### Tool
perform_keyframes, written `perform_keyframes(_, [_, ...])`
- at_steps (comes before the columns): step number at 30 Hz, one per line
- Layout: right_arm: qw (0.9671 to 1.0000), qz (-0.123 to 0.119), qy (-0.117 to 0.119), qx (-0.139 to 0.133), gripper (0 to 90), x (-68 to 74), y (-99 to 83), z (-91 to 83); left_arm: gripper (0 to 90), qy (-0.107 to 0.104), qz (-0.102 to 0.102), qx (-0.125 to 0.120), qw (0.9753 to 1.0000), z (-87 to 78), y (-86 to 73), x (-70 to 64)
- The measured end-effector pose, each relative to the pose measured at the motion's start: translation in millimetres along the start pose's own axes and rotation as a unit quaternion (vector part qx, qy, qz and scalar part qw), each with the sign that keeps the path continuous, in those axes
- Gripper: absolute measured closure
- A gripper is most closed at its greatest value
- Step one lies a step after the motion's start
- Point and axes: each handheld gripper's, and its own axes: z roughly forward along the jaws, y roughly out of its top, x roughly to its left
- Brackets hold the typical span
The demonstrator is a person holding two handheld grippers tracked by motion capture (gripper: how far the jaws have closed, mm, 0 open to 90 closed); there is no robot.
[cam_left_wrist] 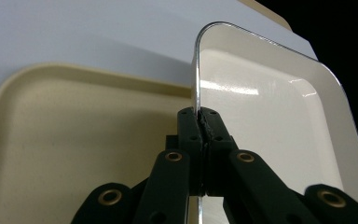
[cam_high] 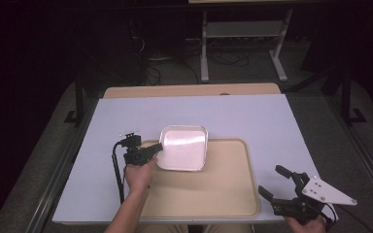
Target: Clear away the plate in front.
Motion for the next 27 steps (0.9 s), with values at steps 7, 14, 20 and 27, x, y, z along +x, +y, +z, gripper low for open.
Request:
perform_keyframes(7, [1.0,0.001,0.001,-0.002,13.1,-0.3,-0.1,-0.2,88.8,0.003,-0.006,0.006,1.0,0.5,-19.1,0.9])
perform_keyframes(14, [1.0,0.001,0.004,-0.001,13.1,-1.3,-0.7,-0.4,88.8,0.008,-0.019,0.007,0.9998,0.1,-35.0,0.5])
perform_keyframes(20, [1.0,0.004,0.003,-0.003,13.0,-1.4,-0.8,-0.7,88.7,0.015,-0.021,0.011,0.9996,-0.5,-45.3,-0.8])
perform_keyframes(27, [1.0,0.002,0.006,-0.003,13.1,-1.0,-1.0,-0.9,88.6,0.02,-0.03,0.02,0.9991,-2.1,-55.7,0.0])
